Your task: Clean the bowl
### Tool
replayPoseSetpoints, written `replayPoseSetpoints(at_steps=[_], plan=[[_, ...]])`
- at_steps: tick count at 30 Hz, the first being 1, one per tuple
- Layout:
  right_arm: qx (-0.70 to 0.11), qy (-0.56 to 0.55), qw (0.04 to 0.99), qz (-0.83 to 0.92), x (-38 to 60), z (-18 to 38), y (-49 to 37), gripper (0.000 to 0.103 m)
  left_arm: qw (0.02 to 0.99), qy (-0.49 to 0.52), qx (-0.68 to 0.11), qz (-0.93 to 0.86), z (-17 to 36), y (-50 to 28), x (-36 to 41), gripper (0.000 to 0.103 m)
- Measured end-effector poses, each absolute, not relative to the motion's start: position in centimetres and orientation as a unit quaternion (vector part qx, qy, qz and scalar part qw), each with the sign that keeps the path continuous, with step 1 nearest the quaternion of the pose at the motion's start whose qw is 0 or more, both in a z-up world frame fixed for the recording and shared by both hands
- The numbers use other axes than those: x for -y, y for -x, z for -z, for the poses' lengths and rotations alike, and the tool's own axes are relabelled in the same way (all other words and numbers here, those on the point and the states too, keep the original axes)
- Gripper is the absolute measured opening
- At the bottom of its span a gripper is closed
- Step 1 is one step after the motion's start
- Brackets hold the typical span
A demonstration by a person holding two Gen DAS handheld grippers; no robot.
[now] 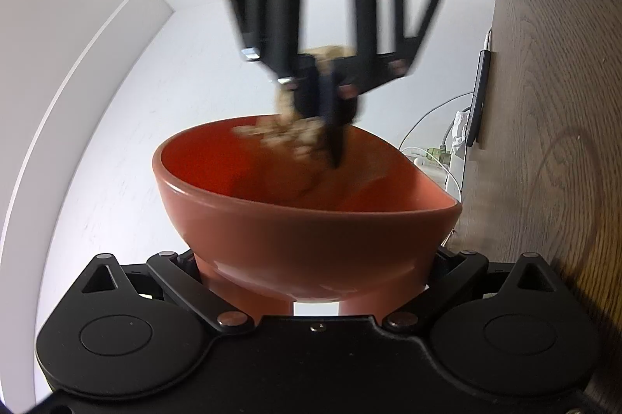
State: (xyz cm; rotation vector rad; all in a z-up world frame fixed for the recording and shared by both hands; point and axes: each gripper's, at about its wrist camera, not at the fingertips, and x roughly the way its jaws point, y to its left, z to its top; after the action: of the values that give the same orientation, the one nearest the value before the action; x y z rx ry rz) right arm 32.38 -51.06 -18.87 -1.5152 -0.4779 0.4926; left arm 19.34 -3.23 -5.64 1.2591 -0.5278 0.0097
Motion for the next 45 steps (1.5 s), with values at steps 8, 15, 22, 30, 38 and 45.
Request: replayPoseSetpoints(at_steps=[8, 15, 22, 30, 38, 45], plan=[[0.216, 0.669, 0.654, -0.279, 52.7, 21.3, -27.4, 0.008, 0.776, -0.582, 0.244, -0.004, 5.6, -19.4, 3.3, 0.098], [0.259, 0.649, 0.668, -0.257, 53.6, 20.0, -25.5, 0.008, 0.776, -0.582, 0.244, -0.004, 5.7, -19.4, 3.3, 0.098], [0.249, 0.655, 0.682, -0.21, 58.6, 19.5, -26.4, 0.008, 0.776, -0.582, 0.244, -0.004, 5.7, -19.4, 3.4, 0.098], [0.223, 0.672, 0.675, -0.21, 64.8, 20.7, -26.0, 0.008, 0.776, -0.582, 0.244, -0.004, 5.6, -19.4, 3.6, 0.098], [0.217, 0.668, 0.675, -0.225, 67.1, 22.0, -22.4, 0.008, 0.776, -0.582, 0.244, -0.004, 5.7, -19.5, 3.3, 0.098], [0.225, 0.662, 0.667, -0.258, 65.2, 23.9, -20.9, 0.008, 0.776, -0.582, 0.244, -0.004, 5.8, -19.6, 3.0, 0.098]])
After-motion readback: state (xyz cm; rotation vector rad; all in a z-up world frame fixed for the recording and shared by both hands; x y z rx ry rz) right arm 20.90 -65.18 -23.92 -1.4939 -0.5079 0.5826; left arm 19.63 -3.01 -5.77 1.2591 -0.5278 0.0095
